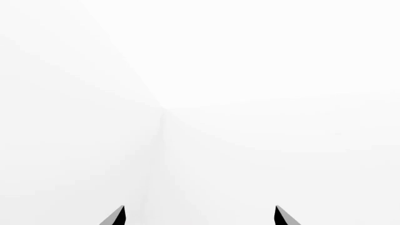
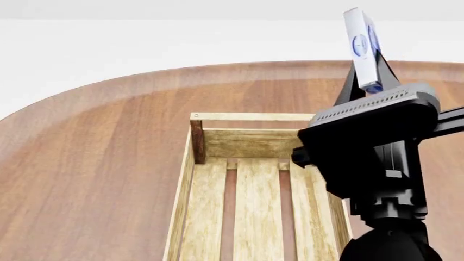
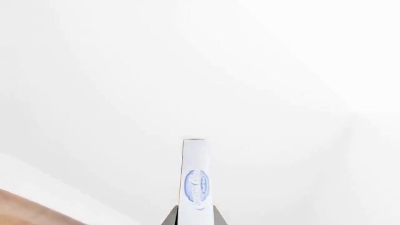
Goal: Pick up the cream cheese and put it in the tray.
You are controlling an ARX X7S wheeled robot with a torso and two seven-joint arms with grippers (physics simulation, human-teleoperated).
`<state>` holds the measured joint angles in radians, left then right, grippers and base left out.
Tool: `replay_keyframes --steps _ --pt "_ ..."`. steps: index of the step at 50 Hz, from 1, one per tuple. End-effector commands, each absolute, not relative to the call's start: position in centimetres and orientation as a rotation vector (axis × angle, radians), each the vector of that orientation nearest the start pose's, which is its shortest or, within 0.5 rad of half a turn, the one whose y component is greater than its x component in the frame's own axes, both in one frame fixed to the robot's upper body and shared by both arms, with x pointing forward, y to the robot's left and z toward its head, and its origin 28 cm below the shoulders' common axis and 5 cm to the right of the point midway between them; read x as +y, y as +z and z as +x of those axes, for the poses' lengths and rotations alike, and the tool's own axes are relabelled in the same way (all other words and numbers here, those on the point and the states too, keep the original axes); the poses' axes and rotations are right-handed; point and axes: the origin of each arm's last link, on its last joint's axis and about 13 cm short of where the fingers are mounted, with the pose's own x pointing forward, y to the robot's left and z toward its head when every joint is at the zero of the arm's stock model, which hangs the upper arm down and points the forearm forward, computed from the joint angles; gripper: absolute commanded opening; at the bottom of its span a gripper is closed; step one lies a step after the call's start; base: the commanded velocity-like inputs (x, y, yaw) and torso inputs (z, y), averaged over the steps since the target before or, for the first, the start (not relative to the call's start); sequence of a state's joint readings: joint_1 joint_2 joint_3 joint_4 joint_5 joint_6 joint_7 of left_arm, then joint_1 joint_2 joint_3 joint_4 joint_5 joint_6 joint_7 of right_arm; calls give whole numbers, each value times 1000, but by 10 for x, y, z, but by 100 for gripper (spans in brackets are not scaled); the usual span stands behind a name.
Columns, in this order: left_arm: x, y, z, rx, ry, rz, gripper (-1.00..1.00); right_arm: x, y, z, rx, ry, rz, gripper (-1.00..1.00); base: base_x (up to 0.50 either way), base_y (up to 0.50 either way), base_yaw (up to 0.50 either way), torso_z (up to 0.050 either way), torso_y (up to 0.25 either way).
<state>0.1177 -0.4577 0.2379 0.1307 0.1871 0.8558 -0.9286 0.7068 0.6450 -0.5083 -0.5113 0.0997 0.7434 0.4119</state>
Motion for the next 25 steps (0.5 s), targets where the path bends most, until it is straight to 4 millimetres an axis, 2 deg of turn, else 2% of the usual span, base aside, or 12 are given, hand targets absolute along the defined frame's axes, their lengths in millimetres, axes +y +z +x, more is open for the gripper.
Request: replay_keyframes --steps 1,14,25 --pt "239 70 169 -914 329 36 100 -136 230 278 -436 -138 -701 -100 0 0 0 0 0" --pt "239 71 169 -914 328 35 100 -132 234 283 -431 -41 -703 -100 0 0 0 0 1" --pt "238 70 170 -912 325 36 100 -132 247 284 -410 40 -644 -100 0 0 0 1 1"
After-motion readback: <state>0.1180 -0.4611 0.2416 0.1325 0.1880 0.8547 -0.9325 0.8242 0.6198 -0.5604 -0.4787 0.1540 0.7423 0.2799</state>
